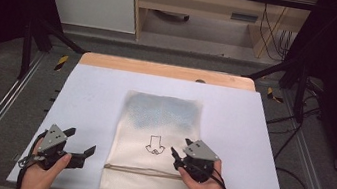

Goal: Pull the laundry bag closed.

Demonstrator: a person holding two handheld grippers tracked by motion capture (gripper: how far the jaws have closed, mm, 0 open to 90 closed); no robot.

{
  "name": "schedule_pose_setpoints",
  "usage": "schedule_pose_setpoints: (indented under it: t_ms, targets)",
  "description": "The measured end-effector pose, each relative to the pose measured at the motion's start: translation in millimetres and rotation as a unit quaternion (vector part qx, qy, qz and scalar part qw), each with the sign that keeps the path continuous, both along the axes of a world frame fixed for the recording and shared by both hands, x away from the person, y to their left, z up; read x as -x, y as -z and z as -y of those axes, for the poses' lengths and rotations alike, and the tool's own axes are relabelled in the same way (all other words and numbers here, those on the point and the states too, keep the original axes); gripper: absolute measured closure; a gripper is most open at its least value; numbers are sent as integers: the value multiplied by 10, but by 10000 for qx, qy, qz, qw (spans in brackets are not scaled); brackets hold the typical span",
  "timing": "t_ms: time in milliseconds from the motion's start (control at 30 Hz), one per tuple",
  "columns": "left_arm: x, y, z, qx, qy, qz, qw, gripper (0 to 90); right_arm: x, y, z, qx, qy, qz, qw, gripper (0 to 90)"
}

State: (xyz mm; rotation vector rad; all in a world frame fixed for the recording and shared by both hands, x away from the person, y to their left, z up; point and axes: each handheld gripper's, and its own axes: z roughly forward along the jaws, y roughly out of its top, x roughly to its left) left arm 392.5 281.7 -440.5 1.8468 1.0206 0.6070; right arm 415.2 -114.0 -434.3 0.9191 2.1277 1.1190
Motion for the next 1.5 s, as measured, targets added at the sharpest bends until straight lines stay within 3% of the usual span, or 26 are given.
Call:
schedule_pose_setpoints:
  t_ms: [100, 200, 267, 333, 367, 400, 433, 467, 567, 667, 800, 900, 1000, 1100, 1167, 1367, 1500]
  targets:
    - [3, -17, -30, -175, 56, -99, 9998, 62, -25, 4, -181, 260, -331, -246, 9988, 456]
    - [38, -1, -73, -553, -13, -6, 9985, 57, -45, -11, -347, 608, -602, -417, 9955, 459]
    - [55, 10, -85, -713, 28, 68, 9974, 52, -67, -32, -436, 653, -763, -623, 9930, 466]
    - [69, 10, -85, -716, 132, 73, 9973, 45, -90, -50, -517, 768, -896, -822, 9896, 466]
    - [69, 10, -85, -716, 132, 73, 9973, 46, -98, -62, -554, 877, -942, -816, 9883, 470]
    - [107, 5, -118, -429, 219, -70, 9988, 51, -107, -76, -589, 950, -1006, -848, 9867, 473]
    - [107, 5, -118, -429, 219, -70, 9988, 52, -107, -76, -589, 950, -1006, -848, 9867, 473]
    - [178, 19, -192, -325, 335, -197, 9987, 49, -114, -123, -663, 1036, -1121, -878, 9844, 475]
    - [185, 32, -250, -299, 190, -239, 9991, 52, -100, -178, -765, 1143, -1302, -849, 9812, 496]
    - [161, 23, -245, -413, 51, -141, 9990, 52, -94, -234, -863, 1292, -1499, -883, 9762, 494]
    - [142, 65, -246, -459, 35, -232, 9987, 53, -89, -348, -945, 1399, -1750, -972, 9697, 471]
    - [113, 67, -267, -406, 144, -229, 9988, 53, -106, -425, -991, 1438, -1852, -948, 9675, 492]
    - [94, 61, -285, -408, 70, -165, 9990, 54, -118, -477, -1021, 1496, -1905, -909, 9660, 551]
    - [80, 83, -287, -476, 49, -228, 9986, 54, -121, -495, -1067, 1461, -2001, -922, 9644, 603]
    - [73, 87, -291, -483, 43, -222, 9986, 53, -114, -500, -1092, 1559, -2090, -904, 9612, 625]
    - [63, 90, -295, -492, 28, -225, 9985, 54, -136, -484, -1175, 1650, -2260, -931, 9555, 688]
    - [31, 93, -277, -506, 29, -249, 9984, 55, -172, -487, -1256, 1754, -2337, -1042, 9507, 722]
